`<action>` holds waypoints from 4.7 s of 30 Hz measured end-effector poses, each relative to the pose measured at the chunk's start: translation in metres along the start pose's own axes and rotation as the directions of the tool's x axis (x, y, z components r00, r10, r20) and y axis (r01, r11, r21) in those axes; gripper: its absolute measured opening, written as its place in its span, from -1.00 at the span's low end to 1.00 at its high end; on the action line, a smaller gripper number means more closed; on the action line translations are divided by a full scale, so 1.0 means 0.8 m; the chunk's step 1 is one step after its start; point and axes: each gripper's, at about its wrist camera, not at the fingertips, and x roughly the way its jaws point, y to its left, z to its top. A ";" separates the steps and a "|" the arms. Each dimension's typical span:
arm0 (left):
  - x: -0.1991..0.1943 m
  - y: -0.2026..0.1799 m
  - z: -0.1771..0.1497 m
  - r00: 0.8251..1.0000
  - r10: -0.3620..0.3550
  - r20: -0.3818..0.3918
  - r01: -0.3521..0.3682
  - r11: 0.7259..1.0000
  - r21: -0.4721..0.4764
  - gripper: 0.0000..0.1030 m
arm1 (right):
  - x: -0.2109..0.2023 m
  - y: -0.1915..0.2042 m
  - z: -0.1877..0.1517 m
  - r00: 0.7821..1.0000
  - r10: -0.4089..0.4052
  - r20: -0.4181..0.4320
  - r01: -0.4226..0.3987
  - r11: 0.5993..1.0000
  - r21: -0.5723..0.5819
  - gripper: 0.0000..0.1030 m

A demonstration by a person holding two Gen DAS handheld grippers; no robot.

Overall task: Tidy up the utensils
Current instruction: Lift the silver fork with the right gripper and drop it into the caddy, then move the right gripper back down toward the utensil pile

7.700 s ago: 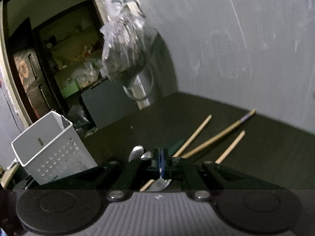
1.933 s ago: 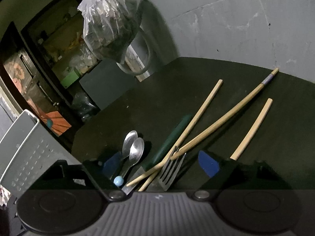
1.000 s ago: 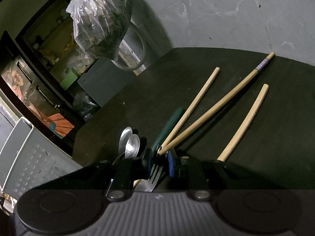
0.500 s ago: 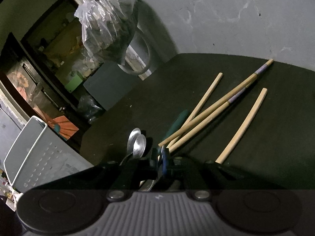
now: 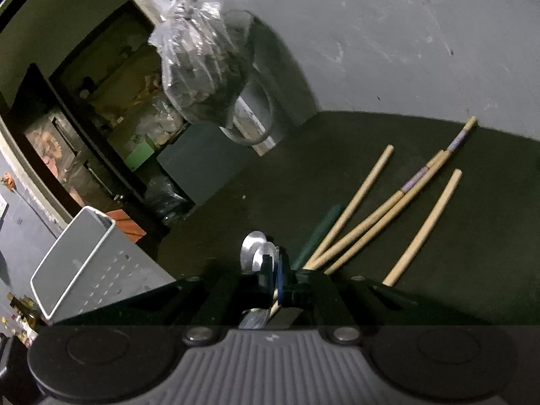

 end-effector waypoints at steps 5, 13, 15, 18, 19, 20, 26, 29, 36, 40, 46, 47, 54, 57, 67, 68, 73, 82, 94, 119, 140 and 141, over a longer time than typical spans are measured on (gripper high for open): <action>0.000 -0.001 0.000 1.000 0.001 0.000 -0.001 1.000 -0.001 0.49 | -0.021 0.029 0.002 0.996 0.009 0.089 0.000 0.995 -0.099 -0.97; 0.000 -0.001 0.000 1.000 0.001 0.000 -0.001 1.000 0.000 0.49 | -0.056 0.080 0.008 0.968 0.018 0.251 0.053 0.961 -0.273 -0.96; 0.000 0.000 0.000 1.000 0.001 0.000 -0.001 1.000 0.000 0.49 | -0.063 0.089 0.008 0.957 0.021 0.288 0.069 0.952 -0.299 -0.96; 0.000 -0.001 0.000 1.000 0.001 0.000 -0.001 1.000 0.000 0.49 | -0.077 0.106 0.005 0.927 0.019 0.375 0.127 0.924 -0.361 -0.96; 0.000 -0.001 0.000 1.000 0.001 0.000 -0.001 1.000 0.000 0.49 | -0.082 0.111 0.004 0.914 0.023 0.404 0.144 0.914 -0.380 -0.96; 0.000 -0.001 0.000 1.000 0.001 0.000 -0.001 1.000 0.000 0.49 | -0.087 0.118 0.003 0.898 0.031 0.438 0.163 0.903 -0.397 -0.96; 0.000 -0.001 0.000 1.000 0.001 0.000 -0.001 1.000 0.000 0.49 | -0.115 0.157 -0.011 0.795 0.078 0.602 0.283 0.830 -0.480 -0.96; 0.000 -0.001 0.000 1.000 0.002 0.000 -0.002 1.000 0.000 0.49 | -0.123 0.175 -0.015 0.757 0.116 0.643 0.309 0.804 -0.508 -0.96; 0.000 -0.001 0.000 1.000 0.001 0.000 -0.001 1.000 0.000 0.49 | -0.131 0.207 -0.025 0.689 0.205 0.695 0.332 0.763 -0.554 -0.96; 0.000 -0.001 0.000 1.000 0.001 0.000 -0.001 1.000 0.000 0.49 | -0.127 0.222 -0.028 0.633 0.262 0.728 0.326 0.763 -0.558 -0.96; 0.000 -0.001 0.000 1.000 0.001 0.000 -0.001 1.000 0.000 0.49 | -0.102 0.240 -0.025 0.631 0.324 0.705 0.278 0.755 -0.595 -0.96; 0.000 -0.001 0.000 1.000 0.001 0.000 -0.001 1.000 0.001 0.49 | -0.095 0.244 -0.025 0.637 0.330 0.696 0.273 0.749 -0.604 -0.96; 0.001 -0.001 0.000 1.000 0.000 0.001 0.000 1.000 0.000 0.49 | -0.057 0.262 -0.021 0.673 0.345 0.654 0.256 0.721 -0.644 -0.96; 0.000 -0.001 0.000 1.000 0.001 0.000 -0.001 1.000 0.000 0.49 | -0.046 0.264 -0.024 0.694 0.339 0.635 0.253 0.710 -0.657 -0.96; 0.000 -0.001 0.000 1.000 0.001 0.000 -0.001 1.000 0.000 0.48 | -0.020 0.260 -0.038 0.754 0.306 0.582 0.247 0.688 -0.682 -0.96; 0.001 -0.001 0.000 1.000 0.001 0.000 -0.001 1.000 0.001 0.48 | -0.017 0.259 -0.040 0.761 0.300 0.575 0.246 0.687 -0.684 -0.96; 0.001 -0.001 0.000 1.000 0.001 0.000 -0.001 1.000 0.001 0.48 | -0.001 0.254 -0.050 0.794 0.274 0.542 0.243 0.674 -0.698 -0.96; 0.001 -0.001 0.000 1.000 0.001 0.000 -0.001 1.000 0.002 0.49 | 0.016 0.245 -0.060 0.841 0.237 0.486 0.228 0.659 -0.716 -0.96; 0.001 -0.001 0.000 1.000 0.001 0.000 -0.001 1.000 0.001 0.49 | 0.025 0.241 -0.066 0.877 0.213 0.430 0.207 0.640 -0.740 -0.95; 0.002 -0.001 -0.001 1.000 0.002 0.000 -0.002 1.000 0.002 0.49 | -0.039 0.208 -0.057 0.842 0.199 0.501 0.275 0.640 -0.717 0.77; 0.001 -0.001 -0.001 1.000 0.001 0.000 -0.001 1.000 0.003 0.49 | -0.061 0.094 -0.070 0.978 -0.138 0.153 0.198 0.838 -0.508 0.99; 0.002 -0.001 -0.001 1.000 0.002 0.000 -0.002 1.000 0.003 0.49 | -0.061 0.091 -0.071 0.978 -0.164 0.127 0.205 0.852 -0.481 0.99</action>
